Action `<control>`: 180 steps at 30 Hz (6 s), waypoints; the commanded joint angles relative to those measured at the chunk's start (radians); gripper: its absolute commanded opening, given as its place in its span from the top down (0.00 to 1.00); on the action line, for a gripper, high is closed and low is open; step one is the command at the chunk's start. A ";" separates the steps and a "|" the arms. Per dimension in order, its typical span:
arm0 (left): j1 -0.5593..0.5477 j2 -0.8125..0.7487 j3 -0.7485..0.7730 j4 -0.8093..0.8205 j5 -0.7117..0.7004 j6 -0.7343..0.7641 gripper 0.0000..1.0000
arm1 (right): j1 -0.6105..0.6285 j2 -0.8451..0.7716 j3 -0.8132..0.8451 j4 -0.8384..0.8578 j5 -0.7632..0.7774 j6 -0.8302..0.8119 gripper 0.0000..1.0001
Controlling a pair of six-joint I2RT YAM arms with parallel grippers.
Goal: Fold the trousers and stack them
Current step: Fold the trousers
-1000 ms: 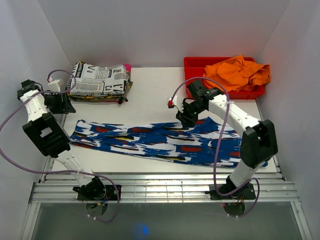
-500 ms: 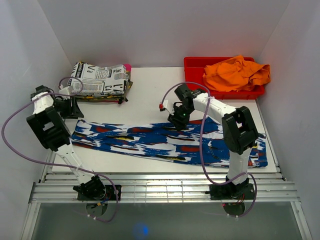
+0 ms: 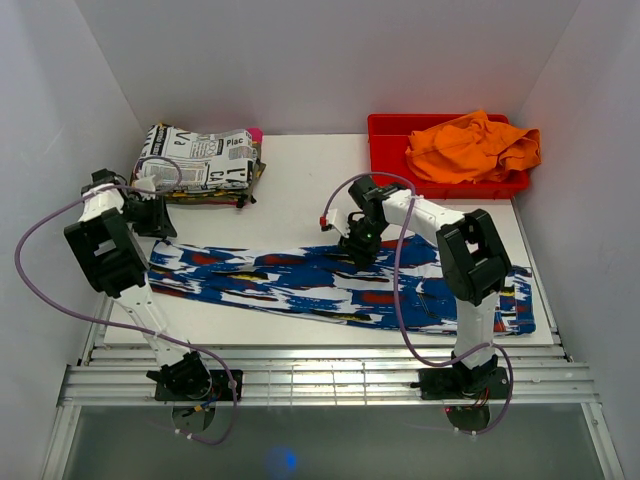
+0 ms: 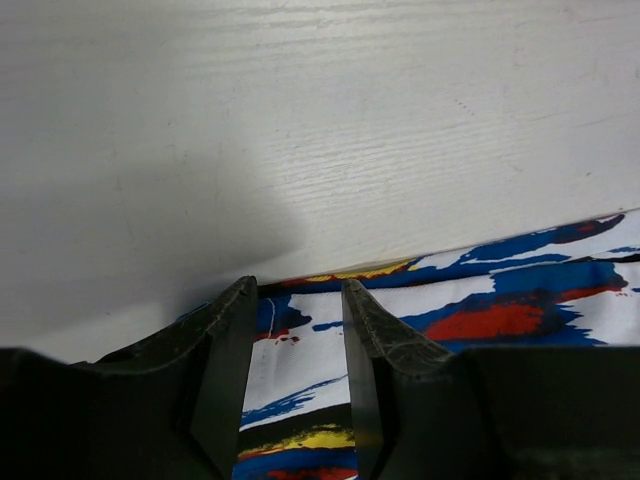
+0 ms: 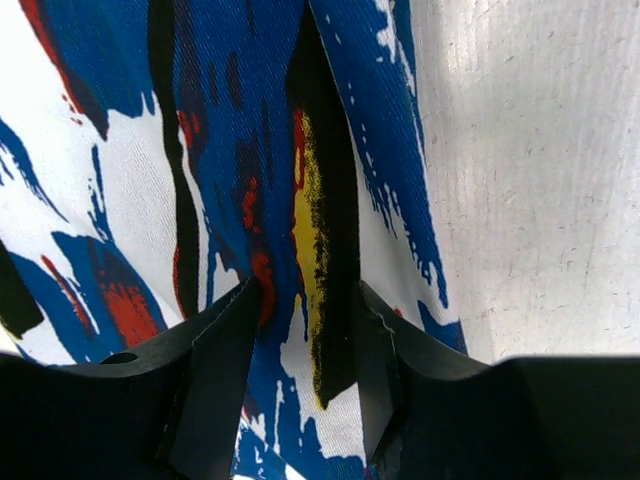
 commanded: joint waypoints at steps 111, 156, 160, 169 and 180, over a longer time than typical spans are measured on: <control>0.360 -0.390 -0.515 0.069 0.124 -0.267 0.16 | 0.337 -0.035 -0.129 0.060 -0.005 0.129 0.64; 0.360 -0.375 -0.582 0.170 -0.005 -0.329 0.14 | 0.492 -0.032 -0.077 0.160 0.058 0.286 0.61; 0.360 -0.373 -0.584 0.173 -0.008 -0.327 0.14 | 0.495 -0.040 -0.088 0.167 0.071 0.287 0.78; 0.362 -0.379 -0.598 0.195 -0.058 -0.343 0.13 | 0.498 -0.087 -0.097 0.134 0.071 0.281 0.92; 0.362 -0.372 -0.598 0.198 -0.101 -0.350 0.12 | 0.498 -0.170 -0.168 0.121 0.079 0.287 0.92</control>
